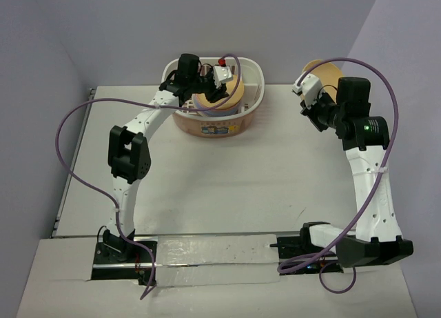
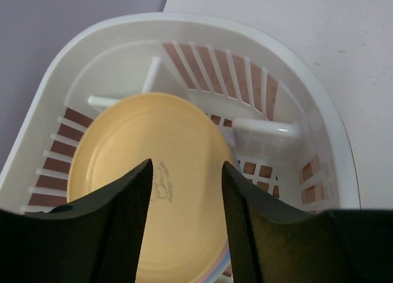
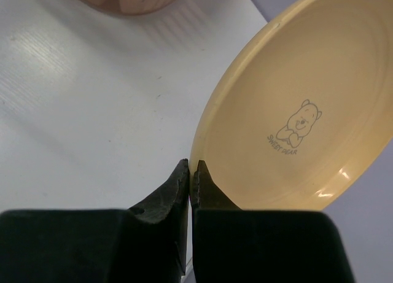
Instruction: Place the plates into the plastic bin on the countertop
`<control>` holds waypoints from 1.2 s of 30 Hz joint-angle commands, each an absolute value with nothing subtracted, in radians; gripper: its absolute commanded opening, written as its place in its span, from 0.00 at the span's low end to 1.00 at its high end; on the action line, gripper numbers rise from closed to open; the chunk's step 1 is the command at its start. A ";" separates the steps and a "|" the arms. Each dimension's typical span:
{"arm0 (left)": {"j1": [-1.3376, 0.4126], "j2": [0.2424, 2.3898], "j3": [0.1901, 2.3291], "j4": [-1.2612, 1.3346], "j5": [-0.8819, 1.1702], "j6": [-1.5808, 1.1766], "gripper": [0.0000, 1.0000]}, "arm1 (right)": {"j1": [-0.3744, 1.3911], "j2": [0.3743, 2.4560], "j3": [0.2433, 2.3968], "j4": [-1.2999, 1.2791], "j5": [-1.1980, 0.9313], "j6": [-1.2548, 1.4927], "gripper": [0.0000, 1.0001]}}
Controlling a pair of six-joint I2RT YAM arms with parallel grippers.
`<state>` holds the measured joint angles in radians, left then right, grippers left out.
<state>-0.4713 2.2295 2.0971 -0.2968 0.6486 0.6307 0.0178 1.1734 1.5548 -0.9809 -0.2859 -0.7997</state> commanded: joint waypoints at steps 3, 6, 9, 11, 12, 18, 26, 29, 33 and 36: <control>-0.469 2.114 2.172 -0.207 0.643 0.498 0.99 | 0.081 1.219 1.696 -0.908 -0.276 -0.801 0.00; -0.415 2.029 2.192 -0.133 0.626 0.270 0.99 | 0.166 1.292 1.762 -0.887 -0.264 -0.805 0.00; -0.291 1.889 2.150 -0.041 0.644 0.026 0.99 | 0.260 1.364 1.833 -0.853 -0.232 -0.824 0.00; -0.224 1.807 2.081 -0.017 0.648 -0.161 0.99 | 0.347 1.446 1.872 -0.837 -0.216 -0.835 0.00; -0.192 1.757 2.046 -0.037 0.654 -0.182 0.99 | 0.370 1.472 1.897 -0.827 -0.208 -0.839 0.00; -0.061 1.474 1.755 -0.154 0.626 -0.191 0.99 | 0.506 1.734 2.066 -0.775 -0.166 -0.840 0.00; 0.106 1.181 1.361 -0.156 0.707 -0.301 0.99 | 0.556 2.131 2.364 -0.755 -0.114 -0.816 0.00; 0.110 1.156 1.329 -0.175 0.724 -0.297 0.99 | 0.572 2.171 2.336 -0.711 -0.082 -0.839 0.00; 0.111 1.152 1.313 -0.179 0.726 -0.298 0.99 | 0.580 2.226 2.354 -0.701 -0.066 -0.841 0.00; 0.110 1.159 1.329 -0.192 0.724 -0.296 0.99 | 0.582 2.266 2.362 -0.698 -0.040 -0.841 0.30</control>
